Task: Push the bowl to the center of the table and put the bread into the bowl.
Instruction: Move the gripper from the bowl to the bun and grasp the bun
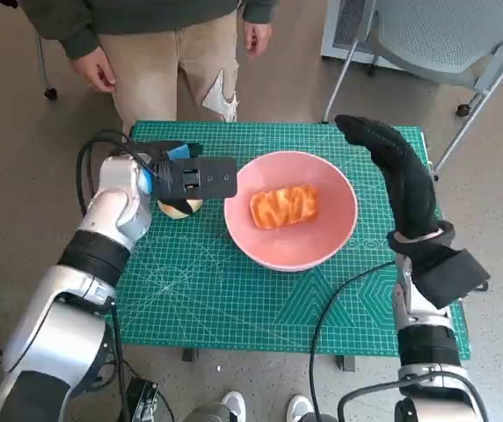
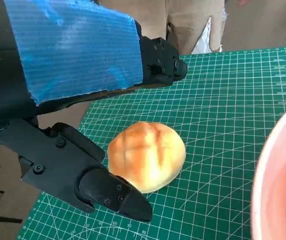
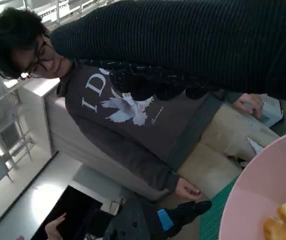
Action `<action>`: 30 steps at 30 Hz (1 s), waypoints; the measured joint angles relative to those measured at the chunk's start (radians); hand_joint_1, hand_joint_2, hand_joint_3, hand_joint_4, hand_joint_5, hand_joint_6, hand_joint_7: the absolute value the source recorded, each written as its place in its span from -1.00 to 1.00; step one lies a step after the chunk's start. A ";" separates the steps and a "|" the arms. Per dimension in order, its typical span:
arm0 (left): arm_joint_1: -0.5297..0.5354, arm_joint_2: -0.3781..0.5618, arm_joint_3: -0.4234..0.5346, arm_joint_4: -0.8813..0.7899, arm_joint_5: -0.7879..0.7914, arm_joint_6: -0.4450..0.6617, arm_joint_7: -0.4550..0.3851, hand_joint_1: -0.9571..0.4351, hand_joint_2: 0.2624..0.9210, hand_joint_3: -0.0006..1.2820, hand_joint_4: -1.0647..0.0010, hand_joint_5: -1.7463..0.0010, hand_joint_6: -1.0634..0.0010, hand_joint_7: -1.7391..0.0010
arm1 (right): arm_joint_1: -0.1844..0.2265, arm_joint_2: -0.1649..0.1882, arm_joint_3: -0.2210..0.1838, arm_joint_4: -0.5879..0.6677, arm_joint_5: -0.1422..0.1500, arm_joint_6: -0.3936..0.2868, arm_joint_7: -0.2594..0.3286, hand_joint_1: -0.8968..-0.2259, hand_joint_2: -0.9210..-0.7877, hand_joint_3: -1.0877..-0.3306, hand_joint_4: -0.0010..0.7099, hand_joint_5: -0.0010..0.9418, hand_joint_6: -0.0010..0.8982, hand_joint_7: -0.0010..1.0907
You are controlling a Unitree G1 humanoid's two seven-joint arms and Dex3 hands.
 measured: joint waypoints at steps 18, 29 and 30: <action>-0.040 -0.038 -0.007 0.174 -0.012 -0.026 0.071 -0.48 0.35 -0.99 1.00 1.00 0.72 1.00 | 0.000 0.000 0.001 0.000 0.002 -0.001 0.000 -0.36 -1.00 -0.35 -0.47 -1.00 -1.00 -0.12; -0.065 -0.071 -0.022 0.252 -0.012 -0.032 0.080 -0.43 0.34 -1.00 1.00 1.00 0.71 0.99 | 0.004 -0.001 0.002 -0.004 0.002 0.000 0.003 -0.38 -1.00 -0.35 -0.47 -1.00 -1.00 -0.11; -0.065 -0.073 -0.024 0.258 -0.012 -0.034 0.081 -0.43 0.34 -1.00 1.00 1.00 0.71 0.99 | 0.005 -0.001 0.002 -0.006 0.002 0.000 0.004 -0.38 -1.00 -0.35 -0.47 -1.00 -1.00 -0.11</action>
